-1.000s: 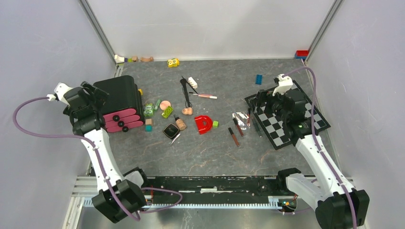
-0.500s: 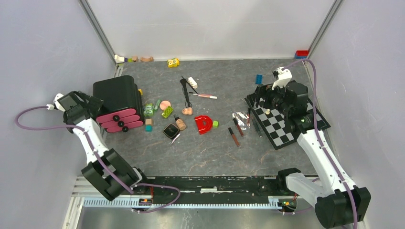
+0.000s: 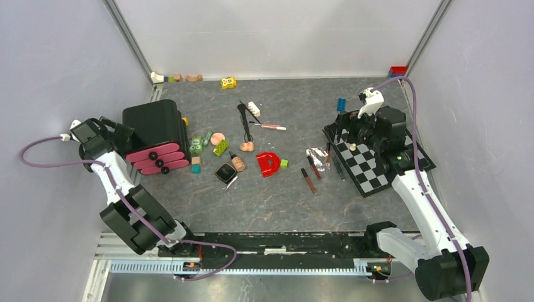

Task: Organize the makeup
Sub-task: Move the storage box to the center of the board.

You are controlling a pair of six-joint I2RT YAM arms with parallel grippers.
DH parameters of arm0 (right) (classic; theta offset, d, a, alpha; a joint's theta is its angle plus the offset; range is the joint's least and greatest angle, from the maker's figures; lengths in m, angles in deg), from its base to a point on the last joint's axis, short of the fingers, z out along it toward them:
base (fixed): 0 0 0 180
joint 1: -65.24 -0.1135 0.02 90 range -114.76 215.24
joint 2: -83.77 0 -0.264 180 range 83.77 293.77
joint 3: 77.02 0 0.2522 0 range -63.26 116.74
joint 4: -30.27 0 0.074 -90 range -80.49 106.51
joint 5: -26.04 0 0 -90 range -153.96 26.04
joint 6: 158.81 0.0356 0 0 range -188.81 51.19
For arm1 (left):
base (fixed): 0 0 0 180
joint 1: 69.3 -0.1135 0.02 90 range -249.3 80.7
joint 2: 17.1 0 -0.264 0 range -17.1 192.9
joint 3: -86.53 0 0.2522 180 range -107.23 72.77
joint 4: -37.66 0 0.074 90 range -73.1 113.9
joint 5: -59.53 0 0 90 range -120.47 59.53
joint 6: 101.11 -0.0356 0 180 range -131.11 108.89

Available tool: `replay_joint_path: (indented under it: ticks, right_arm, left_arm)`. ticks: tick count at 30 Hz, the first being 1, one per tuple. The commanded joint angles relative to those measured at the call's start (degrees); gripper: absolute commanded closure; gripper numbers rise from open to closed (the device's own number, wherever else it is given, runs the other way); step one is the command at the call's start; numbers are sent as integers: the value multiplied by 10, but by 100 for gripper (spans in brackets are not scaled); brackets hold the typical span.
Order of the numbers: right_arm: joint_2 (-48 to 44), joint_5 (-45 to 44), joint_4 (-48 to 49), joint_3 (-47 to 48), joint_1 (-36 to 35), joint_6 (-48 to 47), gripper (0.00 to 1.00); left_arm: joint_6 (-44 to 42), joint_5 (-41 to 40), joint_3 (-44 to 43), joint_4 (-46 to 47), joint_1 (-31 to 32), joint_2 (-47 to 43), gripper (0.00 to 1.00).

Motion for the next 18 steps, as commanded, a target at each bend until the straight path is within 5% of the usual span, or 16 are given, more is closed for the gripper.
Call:
replay_joint_path:
  ticks: [1, 18]
  right_arm:
    - [-5, 17, 21, 13, 1, 5, 2]
    - [-19, 21, 28, -5, 1, 12, 2]
  left_arm:
    - [33, 84, 25, 13, 7, -2, 7]
    - [4, 88, -14, 5, 135, 35, 8]
